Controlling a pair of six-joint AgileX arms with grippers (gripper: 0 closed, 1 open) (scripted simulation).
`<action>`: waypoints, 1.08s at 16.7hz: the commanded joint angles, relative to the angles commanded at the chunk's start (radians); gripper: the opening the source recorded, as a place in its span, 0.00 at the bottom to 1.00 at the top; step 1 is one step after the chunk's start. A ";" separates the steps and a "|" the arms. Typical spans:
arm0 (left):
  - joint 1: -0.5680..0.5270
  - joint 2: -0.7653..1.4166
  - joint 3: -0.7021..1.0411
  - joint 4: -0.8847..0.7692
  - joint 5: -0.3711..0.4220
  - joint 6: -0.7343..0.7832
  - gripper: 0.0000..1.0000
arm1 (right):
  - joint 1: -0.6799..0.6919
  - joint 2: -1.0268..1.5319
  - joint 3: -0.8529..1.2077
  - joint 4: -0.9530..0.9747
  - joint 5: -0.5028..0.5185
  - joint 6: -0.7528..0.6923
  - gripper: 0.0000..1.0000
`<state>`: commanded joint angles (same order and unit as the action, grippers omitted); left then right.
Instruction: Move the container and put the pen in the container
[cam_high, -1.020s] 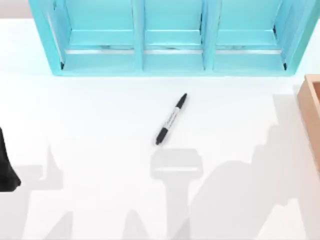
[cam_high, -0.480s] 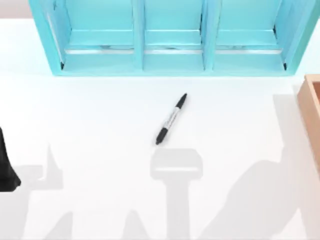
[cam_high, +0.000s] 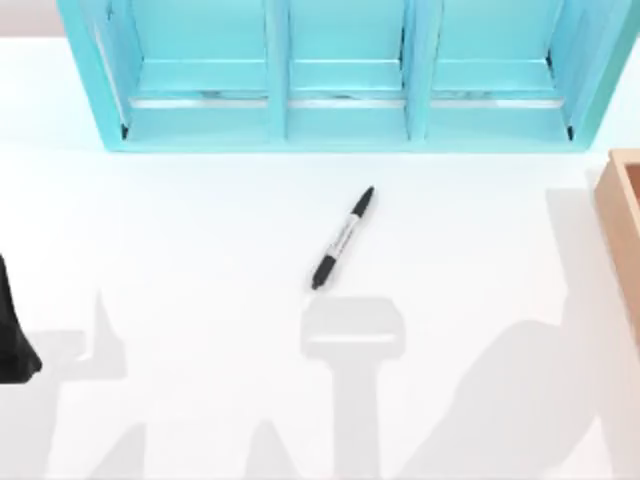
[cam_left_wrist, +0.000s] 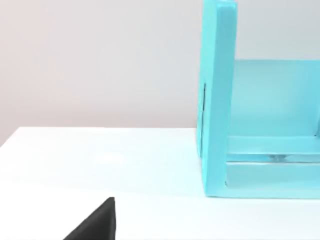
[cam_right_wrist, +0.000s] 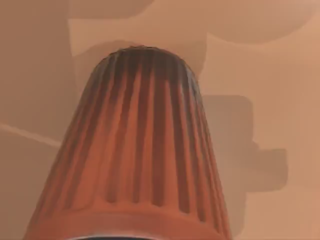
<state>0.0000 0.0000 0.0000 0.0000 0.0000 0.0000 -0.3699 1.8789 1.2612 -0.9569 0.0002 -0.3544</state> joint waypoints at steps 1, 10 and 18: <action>0.000 0.000 0.000 0.000 0.000 0.000 1.00 | 0.000 0.000 0.000 0.000 0.000 0.000 0.40; 0.000 0.000 0.000 0.000 0.000 0.000 1.00 | 0.000 0.000 0.000 0.000 0.000 0.000 0.00; 0.000 0.000 0.000 0.000 0.000 0.000 1.00 | 0.034 -0.009 0.040 -0.040 -0.001 0.038 0.00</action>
<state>0.0000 0.0000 0.0000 0.0000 0.0000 0.0000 -0.3356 1.8701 1.3010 -0.9964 -0.0004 -0.3169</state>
